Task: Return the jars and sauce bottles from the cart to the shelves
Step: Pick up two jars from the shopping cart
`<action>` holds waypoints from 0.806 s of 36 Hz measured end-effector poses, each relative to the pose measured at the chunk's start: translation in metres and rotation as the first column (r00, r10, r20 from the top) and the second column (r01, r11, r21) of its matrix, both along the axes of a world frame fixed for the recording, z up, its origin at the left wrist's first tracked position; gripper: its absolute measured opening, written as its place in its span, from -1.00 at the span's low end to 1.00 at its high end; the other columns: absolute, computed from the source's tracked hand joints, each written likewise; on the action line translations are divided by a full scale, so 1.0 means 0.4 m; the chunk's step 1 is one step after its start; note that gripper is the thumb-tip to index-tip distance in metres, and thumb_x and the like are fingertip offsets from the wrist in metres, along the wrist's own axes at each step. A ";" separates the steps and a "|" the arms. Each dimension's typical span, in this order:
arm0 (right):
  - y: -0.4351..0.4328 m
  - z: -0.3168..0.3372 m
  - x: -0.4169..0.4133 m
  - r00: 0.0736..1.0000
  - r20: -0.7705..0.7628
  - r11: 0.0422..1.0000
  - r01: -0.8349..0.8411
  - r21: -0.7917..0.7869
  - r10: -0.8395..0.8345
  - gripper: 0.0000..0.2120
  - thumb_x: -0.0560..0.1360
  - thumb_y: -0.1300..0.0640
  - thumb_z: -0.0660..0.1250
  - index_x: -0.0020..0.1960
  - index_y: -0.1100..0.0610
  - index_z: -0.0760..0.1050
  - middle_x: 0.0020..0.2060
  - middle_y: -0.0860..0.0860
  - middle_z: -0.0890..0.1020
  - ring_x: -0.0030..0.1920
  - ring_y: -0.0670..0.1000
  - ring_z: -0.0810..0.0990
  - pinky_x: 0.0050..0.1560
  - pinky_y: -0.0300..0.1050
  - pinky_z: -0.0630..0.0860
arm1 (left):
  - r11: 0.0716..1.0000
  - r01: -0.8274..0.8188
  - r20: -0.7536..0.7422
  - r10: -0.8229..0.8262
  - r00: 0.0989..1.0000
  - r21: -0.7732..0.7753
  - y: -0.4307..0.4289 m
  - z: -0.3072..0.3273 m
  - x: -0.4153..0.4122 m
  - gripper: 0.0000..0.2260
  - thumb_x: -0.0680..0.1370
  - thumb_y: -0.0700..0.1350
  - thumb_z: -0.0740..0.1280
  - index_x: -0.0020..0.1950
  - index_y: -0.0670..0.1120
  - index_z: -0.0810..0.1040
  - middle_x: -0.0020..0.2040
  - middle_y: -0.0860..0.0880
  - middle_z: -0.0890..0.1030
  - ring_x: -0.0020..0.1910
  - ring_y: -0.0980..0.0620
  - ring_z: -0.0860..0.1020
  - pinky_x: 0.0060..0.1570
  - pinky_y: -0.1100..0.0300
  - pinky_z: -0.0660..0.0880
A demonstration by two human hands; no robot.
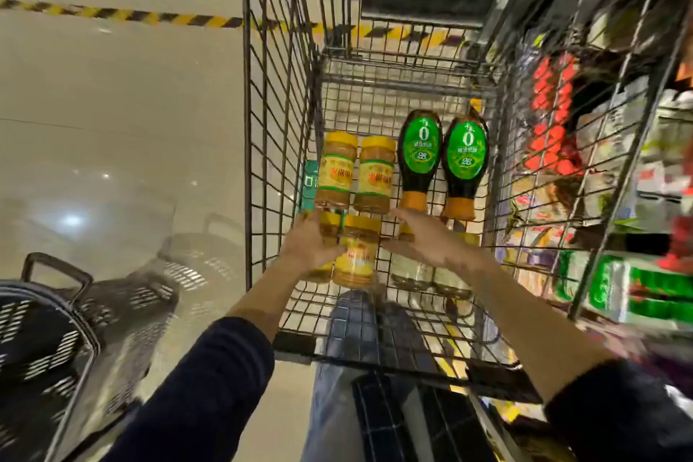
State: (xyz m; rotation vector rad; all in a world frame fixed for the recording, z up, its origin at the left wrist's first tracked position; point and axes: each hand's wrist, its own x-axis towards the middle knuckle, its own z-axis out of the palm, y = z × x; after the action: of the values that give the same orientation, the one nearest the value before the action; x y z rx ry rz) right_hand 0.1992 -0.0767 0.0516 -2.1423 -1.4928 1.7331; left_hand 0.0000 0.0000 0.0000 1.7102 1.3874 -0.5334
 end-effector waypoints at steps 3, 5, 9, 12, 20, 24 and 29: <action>-0.001 -0.025 0.006 0.999 0.014 0.999 -0.030 -0.014 0.031 -0.42 0.52 0.07 0.29 0.47 0.14 0.16 0.44 0.12 0.31 0.40 0.11 0.33 0.30 -0.09 0.30 | 0.999 -0.047 -0.044 0.047 0.998 -0.005 -0.010 -0.012 -0.001 -0.24 0.33 0.09 0.47 0.41 -0.08 0.19 0.30 -0.17 0.42 0.30 -0.18 0.36 0.25 -0.01 0.37; -0.009 -0.049 0.008 1.000 -0.010 0.999 -0.006 -0.042 0.006 -0.39 0.52 0.05 0.29 0.49 0.13 0.13 0.46 0.13 0.27 0.42 0.12 0.30 0.34 -0.03 0.29 | 0.999 -0.034 -0.083 0.035 0.996 0.007 -0.021 -0.024 -0.009 -0.19 0.35 0.09 0.47 0.43 -0.15 0.14 0.31 -0.20 0.41 0.32 -0.20 0.33 0.25 0.00 0.34; -0.036 -0.108 0.005 0.979 -0.092 0.980 0.173 -0.099 -0.182 -0.49 0.56 0.05 0.24 0.46 0.08 0.20 0.44 0.08 0.30 0.43 0.14 0.29 0.42 0.08 0.27 | 0.999 -0.013 -0.132 0.018 0.991 0.039 -0.034 -0.044 -0.013 -0.15 0.37 0.01 0.48 0.46 -0.23 0.06 0.33 -0.25 0.37 0.32 -0.22 0.33 0.24 0.01 0.32; -0.041 -0.132 -0.001 0.930 -0.108 0.930 0.334 -0.151 -0.351 -0.51 0.56 -0.10 0.15 0.38 0.17 0.35 0.34 0.10 0.45 0.37 0.16 0.39 0.39 0.06 0.31 | 0.998 0.024 -0.189 -0.012 0.982 0.063 -0.039 -0.044 0.002 -0.15 0.38 -0.03 0.47 0.46 -0.26 0.03 0.31 -0.26 0.37 0.30 -0.22 0.36 0.24 0.01 0.32; -0.045 -0.105 -0.014 0.981 -0.127 0.989 0.145 -0.017 -0.146 -0.41 0.48 0.08 0.37 0.43 0.13 0.23 0.38 0.03 0.38 0.38 0.00 0.34 0.15 -0.36 0.20 | 0.998 0.012 -0.275 0.007 0.961 0.069 -0.040 -0.067 0.018 -0.28 0.39 -0.03 0.46 0.37 -0.26 0.14 0.29 -0.26 0.34 0.25 -0.24 0.39 0.21 -0.03 0.36; -0.047 -0.108 -0.013 0.988 -0.108 0.992 0.115 0.046 -0.109 -0.38 0.48 0.09 0.37 0.45 0.13 0.19 0.40 0.05 0.36 0.39 0.01 0.32 0.14 -0.35 0.19 | 0.995 -0.102 -0.202 0.096 0.975 -0.021 -0.044 -0.089 0.008 -0.18 0.35 -0.04 0.50 0.41 -0.18 0.07 0.20 -0.22 0.49 0.20 -0.24 0.48 0.19 -0.08 0.43; -0.041 -0.123 -0.020 0.996 -0.054 0.997 0.075 0.021 -0.074 -0.26 0.44 -0.02 0.39 0.49 0.10 0.10 0.47 0.05 0.26 0.44 0.03 0.26 0.36 -0.16 0.22 | 0.974 -0.187 -0.089 0.176 0.980 -0.125 -0.025 -0.090 -0.011 -0.19 0.35 -0.10 0.50 0.41 -0.15 0.05 0.22 -0.17 0.49 0.23 -0.19 0.47 0.25 -0.11 0.40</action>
State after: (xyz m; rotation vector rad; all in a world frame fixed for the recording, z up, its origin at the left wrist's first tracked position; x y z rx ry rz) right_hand 0.1913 -0.0932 0.0025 -2.0955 -1.3950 1.7258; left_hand -0.0045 -0.0101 -0.0361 1.4532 1.5115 -0.5801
